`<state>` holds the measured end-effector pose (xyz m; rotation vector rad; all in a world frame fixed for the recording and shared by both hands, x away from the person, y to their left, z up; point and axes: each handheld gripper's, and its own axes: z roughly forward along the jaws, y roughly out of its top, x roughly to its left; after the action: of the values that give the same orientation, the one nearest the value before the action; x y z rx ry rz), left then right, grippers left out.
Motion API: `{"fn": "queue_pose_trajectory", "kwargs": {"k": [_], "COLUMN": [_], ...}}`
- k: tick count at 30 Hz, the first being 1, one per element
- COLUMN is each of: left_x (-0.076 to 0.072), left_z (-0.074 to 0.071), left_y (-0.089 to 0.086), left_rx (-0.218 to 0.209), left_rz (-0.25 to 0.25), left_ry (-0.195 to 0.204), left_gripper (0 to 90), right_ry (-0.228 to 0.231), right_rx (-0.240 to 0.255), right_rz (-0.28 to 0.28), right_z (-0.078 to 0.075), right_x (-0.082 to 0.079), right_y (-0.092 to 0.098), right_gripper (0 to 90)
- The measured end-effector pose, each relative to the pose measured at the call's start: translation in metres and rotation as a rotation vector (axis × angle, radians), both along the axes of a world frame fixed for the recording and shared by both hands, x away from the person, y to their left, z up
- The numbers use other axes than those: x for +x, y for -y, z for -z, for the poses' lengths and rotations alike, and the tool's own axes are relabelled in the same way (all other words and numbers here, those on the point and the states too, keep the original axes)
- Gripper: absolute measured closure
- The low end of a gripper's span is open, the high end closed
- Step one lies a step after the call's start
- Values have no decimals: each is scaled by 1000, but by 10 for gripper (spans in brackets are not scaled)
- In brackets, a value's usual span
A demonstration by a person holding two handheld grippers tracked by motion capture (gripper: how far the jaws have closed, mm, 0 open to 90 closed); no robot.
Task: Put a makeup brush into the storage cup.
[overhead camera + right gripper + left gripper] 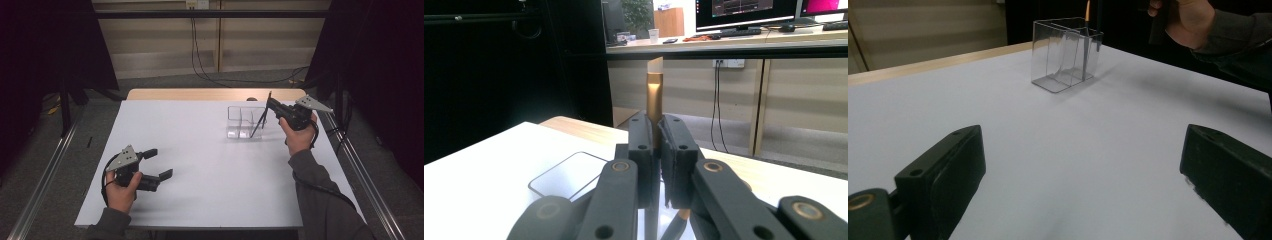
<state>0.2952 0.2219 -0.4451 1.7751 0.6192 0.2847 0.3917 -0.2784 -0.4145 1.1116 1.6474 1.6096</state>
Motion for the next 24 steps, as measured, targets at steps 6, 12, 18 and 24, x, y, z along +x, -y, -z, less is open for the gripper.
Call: {"fn": "queue_pose_trajectory", "kwargs": {"k": [6,12,18,24], "left_x": [-1,-1,-2,-4], "left_z": [0,0,-1,-1], "left_y": [1,1,0,-2], "left_rx": [-3,-4,5,-6], "left_rz": [-1,1,-2,-12], "left_ry": [-7,-3,5,0], "left_gripper": [42,42,42,42], "right_ry": [-3,-6,-10,-11], "right_rx": [-2,-3,-6,-11], "right_rz": [1,1,-6,-6], "right_z": [3,2,3,5], "right_x": [-2,-4,-4,-3], "right_y": [1,3,2,0], "right_gripper": [850,850,849,849]}}
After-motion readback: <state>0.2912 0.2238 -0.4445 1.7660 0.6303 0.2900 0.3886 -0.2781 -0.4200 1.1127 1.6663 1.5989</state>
